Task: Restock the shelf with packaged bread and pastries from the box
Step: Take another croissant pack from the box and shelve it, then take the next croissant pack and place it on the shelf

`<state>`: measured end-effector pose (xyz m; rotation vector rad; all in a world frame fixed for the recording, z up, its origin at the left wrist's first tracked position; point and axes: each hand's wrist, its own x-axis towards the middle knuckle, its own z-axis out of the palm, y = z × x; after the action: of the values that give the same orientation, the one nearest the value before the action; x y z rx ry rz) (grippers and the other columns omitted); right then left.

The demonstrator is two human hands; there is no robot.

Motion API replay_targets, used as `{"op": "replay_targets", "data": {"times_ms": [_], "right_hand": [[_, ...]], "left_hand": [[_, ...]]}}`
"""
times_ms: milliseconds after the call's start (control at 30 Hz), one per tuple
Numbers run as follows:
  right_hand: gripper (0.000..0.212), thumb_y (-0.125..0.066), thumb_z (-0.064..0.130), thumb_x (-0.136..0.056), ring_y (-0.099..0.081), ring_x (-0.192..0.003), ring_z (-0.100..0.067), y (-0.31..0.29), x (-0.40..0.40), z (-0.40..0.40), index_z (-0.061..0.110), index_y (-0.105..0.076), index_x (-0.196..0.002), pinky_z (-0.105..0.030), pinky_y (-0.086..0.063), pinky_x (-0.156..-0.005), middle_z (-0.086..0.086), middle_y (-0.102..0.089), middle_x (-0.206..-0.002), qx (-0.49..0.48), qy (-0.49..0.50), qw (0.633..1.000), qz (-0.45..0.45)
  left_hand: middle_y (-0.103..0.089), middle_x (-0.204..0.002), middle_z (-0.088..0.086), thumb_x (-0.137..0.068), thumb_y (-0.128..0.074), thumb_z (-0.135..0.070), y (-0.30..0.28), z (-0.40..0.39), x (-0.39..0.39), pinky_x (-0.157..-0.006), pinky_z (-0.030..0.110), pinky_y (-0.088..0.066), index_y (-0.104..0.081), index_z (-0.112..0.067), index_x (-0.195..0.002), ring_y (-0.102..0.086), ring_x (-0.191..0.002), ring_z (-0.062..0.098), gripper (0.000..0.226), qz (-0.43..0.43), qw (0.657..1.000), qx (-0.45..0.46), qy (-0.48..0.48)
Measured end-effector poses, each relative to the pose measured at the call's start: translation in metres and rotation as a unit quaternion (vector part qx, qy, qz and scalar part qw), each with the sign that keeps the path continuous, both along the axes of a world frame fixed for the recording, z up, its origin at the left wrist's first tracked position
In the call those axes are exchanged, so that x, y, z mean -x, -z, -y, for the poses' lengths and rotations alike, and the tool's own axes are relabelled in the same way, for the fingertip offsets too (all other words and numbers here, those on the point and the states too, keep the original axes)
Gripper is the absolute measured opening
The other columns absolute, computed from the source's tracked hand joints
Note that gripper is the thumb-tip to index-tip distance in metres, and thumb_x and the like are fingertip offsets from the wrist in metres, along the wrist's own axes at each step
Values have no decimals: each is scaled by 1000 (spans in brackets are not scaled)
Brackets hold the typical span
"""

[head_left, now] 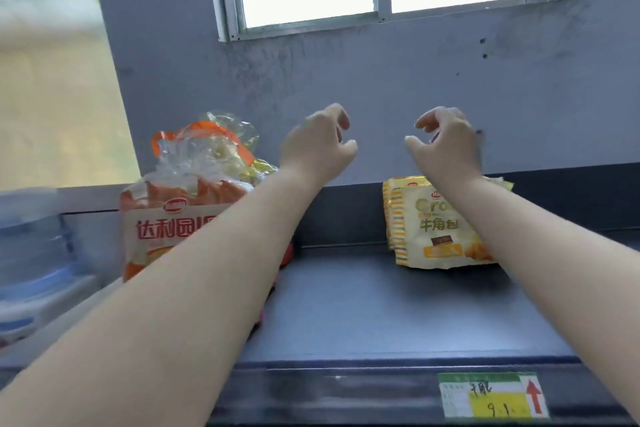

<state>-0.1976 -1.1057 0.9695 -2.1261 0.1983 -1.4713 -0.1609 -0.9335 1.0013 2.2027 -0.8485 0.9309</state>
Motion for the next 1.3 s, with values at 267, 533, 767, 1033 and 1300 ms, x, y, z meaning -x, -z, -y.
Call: {"op": "replay_targets", "data": {"times_ms": [267, 533, 767, 1033, 1300], "right_hand": [[7, -60, 20, -80, -50, -80, -16, -61, -20, -205, 20, -60, -87, -29, -42, -71, 6, -53, -80, 82, -221, 972, -16], [14, -56, 22, -85, -52, -85, -16, -46, -13, -439, 18, -62, -97, -27, -41, -67, 7, -55, -90, 180, -374, 905, -87], [4, -56, 20, -84, -54, -86, -20, -2, 11, -601, 21, -56, -88, -26, -39, -63, 1, -58, -92, 213, -488, 839, -115], [17, -58, 23, -85, -56, -89, -17, 78, 2, -757, 16, -64, -99, -34, -52, -77, 5, -57, -92, 246, -571, 764, -171], [15, -58, 23, -82, -59, -96, -23, 225, -60, -914, 16, -63, -95, -33, -51, -79, -2, -63, -100, 348, -611, 642, -306]], "left_hand": [[-53, -71, -10, -82, -57, -20, -51, -207, 26, -70, 27, -41, -54, -21, -91, -53, -76, 18, 10, 59, 981, 40, -181], [-57, -89, -7, -84, -53, -20, -14, -424, 88, -71, 27, -38, -56, -20, -104, -53, -86, 20, 20, -50, 914, -20, -401], [-56, -90, -8, -85, -54, -23, 41, -566, 139, -71, 25, -36, -55, -23, -103, -52, -87, 19, 18, -124, 854, -28, -505], [-62, -99, -2, -83, -55, -23, 111, -698, 162, -78, 31, -45, -57, -21, -104, -58, -95, 23, 22, -208, 791, 23, -575], [-62, -108, -3, -84, -50, -21, 244, -833, 112, -81, 31, -45, -55, -25, -102, -57, -102, 21, 19, -370, 700, 18, -610]]}}
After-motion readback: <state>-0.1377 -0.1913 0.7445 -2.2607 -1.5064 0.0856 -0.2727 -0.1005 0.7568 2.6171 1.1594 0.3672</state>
